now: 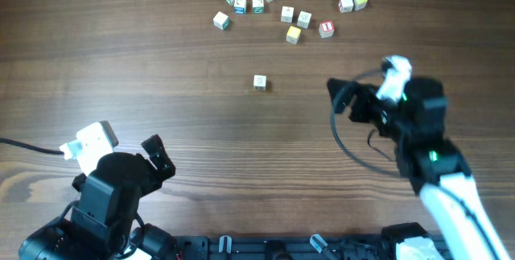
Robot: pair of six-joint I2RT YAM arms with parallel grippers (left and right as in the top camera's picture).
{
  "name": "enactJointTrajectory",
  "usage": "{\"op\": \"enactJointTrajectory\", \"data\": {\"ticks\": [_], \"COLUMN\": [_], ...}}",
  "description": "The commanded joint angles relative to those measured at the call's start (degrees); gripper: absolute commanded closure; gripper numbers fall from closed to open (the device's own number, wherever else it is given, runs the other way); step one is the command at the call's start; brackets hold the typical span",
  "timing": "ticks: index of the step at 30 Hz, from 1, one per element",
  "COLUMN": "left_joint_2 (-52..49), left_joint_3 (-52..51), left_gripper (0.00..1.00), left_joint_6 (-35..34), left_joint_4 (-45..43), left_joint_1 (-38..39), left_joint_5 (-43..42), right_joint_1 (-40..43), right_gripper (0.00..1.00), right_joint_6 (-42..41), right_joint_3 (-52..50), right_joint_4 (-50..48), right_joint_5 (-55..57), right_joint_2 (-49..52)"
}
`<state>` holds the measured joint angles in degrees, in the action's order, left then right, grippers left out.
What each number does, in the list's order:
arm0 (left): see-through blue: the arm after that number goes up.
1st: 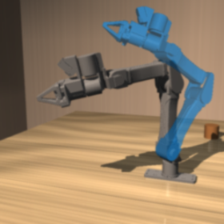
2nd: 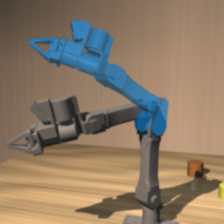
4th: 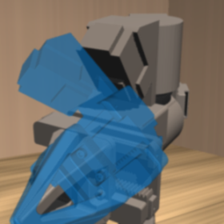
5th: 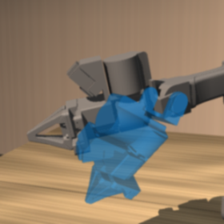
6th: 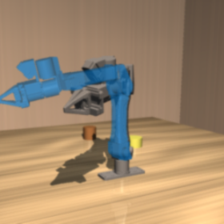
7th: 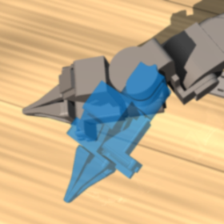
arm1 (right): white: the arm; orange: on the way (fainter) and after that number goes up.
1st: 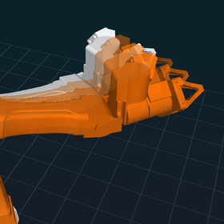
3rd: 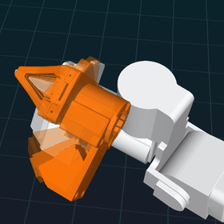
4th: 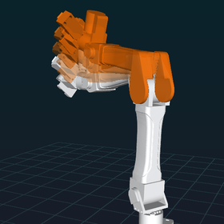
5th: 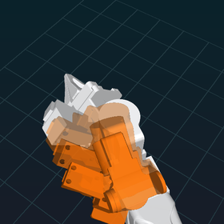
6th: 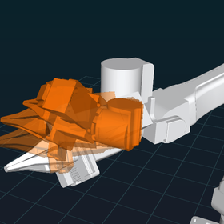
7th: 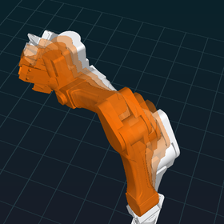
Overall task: Form a tower
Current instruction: 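Reach the right gripper forward into the block cluster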
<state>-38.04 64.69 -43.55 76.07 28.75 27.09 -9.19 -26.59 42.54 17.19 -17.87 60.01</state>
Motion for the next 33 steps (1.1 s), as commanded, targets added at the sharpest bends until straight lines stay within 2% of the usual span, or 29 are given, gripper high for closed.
{"op": "enactJointTrajectory", "data": {"ticks": [1,4,6,7,13,17,18,23,26,33], "left_joint_2": [0.0,0.0,0.0,0.0,0.0,0.0,0.0,0.0,0.0,0.0], "left_joint_3": [-0.28,-0.28,-0.28,-0.28,-0.28,-0.28,-0.28,-0.28,-0.28,-0.28], "left_gripper": [0.0,0.0,0.0,0.0,0.0,0.0,0.0,0.0,0.0,0.0], "left_joint_6": [1.14,1.14,1.16,1.14,1.14,1.14,1.14,1.14,1.14,1.14], "left_joint_4": [-0.15,-0.15,-0.15,-0.15,-0.15,-0.15,-0.15,-0.15,-0.15,-0.15], "left_joint_1": [-0.13,-0.13,-0.13,-0.13,-0.13,-0.13,-0.13,-0.13,-0.13,-0.13], "left_joint_5": [-0.28,-0.28,-0.28,-0.28,-0.28,-0.28,-0.28,-0.28,-0.28,-0.28], "right_joint_1": [-5.25,-7.54,-7.72,-7.72,-7.85,-7.89,-8.0,-9.9,-11.76,-14.45], "right_gripper": [0.01,0.0,0.01,0.0,0.0,0.01,0.0,0.01,0.05,0.13], "right_joint_6": [2.1,0.59,1.09,0.9,-1.79,-2.56,-5.62,-9.64,-12.76,-13.03], "right_joint_3": [13.05,25.14,38.18,41.55,43.74,44.13,47.74,55.49,56.0,56.0], "right_joint_4": [7.28,16.41,25.57,26.18,15.72,9.66,8.72,6.93,3.52,-0.52], "right_joint_5": [6.82,11.98,14.58,13.64,11.69,12.68,14.34,20.44,24.44,32.06], "right_joint_2": [11.5,20.7,28.17,29.7,33.07,43.01,51.76,64.5,68.7,72.41]}}
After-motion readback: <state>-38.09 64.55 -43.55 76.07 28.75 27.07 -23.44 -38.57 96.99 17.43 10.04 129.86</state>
